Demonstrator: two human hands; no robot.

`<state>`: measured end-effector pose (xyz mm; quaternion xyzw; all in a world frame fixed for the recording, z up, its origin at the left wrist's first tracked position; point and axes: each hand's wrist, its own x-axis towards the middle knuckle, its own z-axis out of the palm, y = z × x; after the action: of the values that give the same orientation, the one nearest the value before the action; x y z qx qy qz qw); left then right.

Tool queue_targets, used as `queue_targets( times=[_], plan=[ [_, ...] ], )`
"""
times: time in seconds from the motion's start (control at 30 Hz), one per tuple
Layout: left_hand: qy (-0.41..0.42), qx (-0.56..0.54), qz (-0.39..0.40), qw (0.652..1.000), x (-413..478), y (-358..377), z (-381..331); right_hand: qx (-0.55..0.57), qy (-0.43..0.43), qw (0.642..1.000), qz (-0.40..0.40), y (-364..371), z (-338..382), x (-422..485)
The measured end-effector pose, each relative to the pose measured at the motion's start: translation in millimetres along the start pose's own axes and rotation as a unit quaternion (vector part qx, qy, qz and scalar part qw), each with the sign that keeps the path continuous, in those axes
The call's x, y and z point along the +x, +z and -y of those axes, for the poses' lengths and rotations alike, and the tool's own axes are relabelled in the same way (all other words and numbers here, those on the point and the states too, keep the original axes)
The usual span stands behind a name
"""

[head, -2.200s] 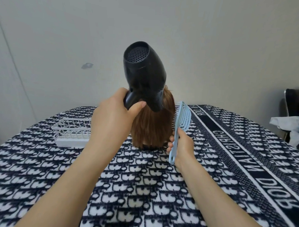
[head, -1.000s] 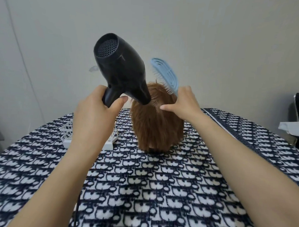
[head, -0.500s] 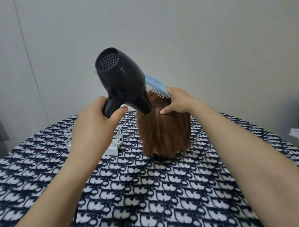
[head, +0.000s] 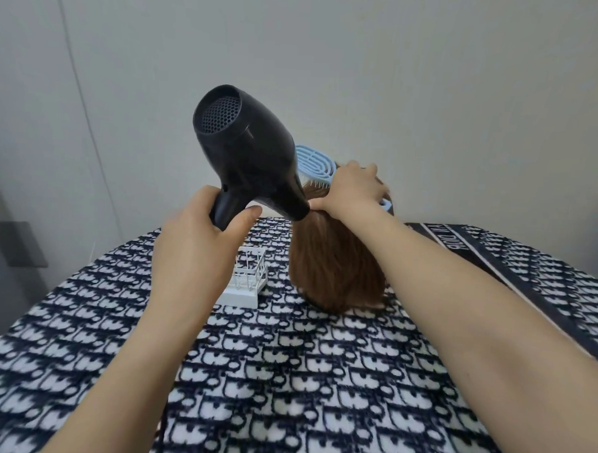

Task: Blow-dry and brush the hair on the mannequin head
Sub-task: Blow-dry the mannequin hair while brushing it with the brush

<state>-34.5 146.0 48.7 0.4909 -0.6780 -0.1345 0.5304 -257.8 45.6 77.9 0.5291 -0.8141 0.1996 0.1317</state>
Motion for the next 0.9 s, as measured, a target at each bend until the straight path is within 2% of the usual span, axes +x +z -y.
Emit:
queue_targets(
  times=[0.13, 0.33, 0.43, 0.5, 0.57, 0.67, 0.8, 0.9],
  plan=[
    [-0.007, -0.003, -0.001, 1.000, 1, -2, 5, 0.016, -0.001, 1.000, -0.005, 6, 5, 2],
    [-0.012, 0.039, 0.013, 0.999, -3, -1, 9, 0.093, -0.102, 0.990, 0.000, 1, -19, -3],
    [-0.033, -0.025, 0.029, 0.999, -3, 1, 11, 0.193, -0.075, 0.977, -0.042, -5, -47, -9],
    [-0.063, -0.084, 0.042, 0.994, -1, 2, 9, 0.195, -0.052, 0.976, -0.080, -7, -69, -16],
    [-0.060, -0.081, 0.046, 0.994, -2, 4, 5, 0.183, -0.041, 0.978, -0.090, -6, -90, -25],
    [-0.001, 0.025, 0.020, 0.999, -6, 10, -3, 0.223, -0.031, 0.973, -0.043, 3, -117, -43],
    [0.000, -0.018, 0.027, 0.999, -12, 16, -15, 0.341, 0.014, 0.939, 0.040, 19, -140, -65],
    [0.026, 0.034, 0.017, 0.999, -13, 20, -18, 0.398, 0.026, 0.915, 0.056, 26, -149, -71]
  ],
)
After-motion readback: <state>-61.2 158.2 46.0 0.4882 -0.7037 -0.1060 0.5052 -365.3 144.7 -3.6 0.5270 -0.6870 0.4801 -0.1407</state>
